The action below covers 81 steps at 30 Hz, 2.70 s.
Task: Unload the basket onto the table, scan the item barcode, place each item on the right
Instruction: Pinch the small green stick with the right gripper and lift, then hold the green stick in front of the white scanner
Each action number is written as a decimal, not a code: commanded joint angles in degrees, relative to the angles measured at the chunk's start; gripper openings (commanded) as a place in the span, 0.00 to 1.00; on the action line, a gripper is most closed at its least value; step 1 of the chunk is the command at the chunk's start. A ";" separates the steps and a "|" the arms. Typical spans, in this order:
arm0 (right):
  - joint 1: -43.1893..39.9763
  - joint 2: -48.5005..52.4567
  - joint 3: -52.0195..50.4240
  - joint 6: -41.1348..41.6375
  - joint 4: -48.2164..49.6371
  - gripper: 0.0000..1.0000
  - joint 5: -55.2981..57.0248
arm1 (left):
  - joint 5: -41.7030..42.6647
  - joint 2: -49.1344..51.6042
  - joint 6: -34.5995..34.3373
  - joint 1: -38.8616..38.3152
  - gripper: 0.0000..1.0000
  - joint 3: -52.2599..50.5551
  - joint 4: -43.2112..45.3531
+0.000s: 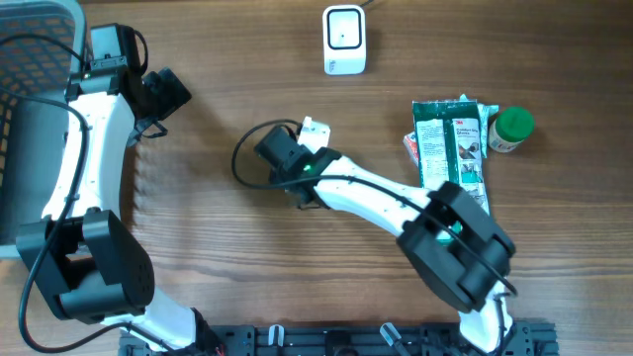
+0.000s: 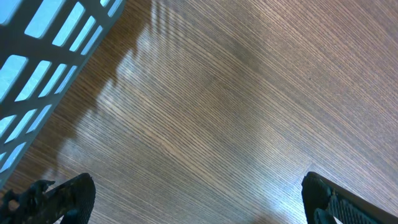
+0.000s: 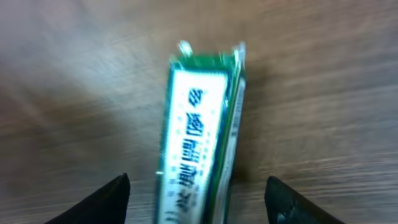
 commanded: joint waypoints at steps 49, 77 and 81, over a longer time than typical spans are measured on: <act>-2.56 1.18 1.75 -34.93 -3.54 0.35 -4.46 | 0.07 0.02 -0.39 0.83 1.00 0.26 -0.02; -27.96 -17.16 24.13 -40.79 -16.35 0.04 -52.11 | 0.07 0.02 -0.39 0.83 1.00 0.26 -0.02; -33.38 -11.34 24.06 -40.63 -11.50 0.04 -61.94 | 0.07 0.02 -0.39 0.83 1.00 0.26 -0.02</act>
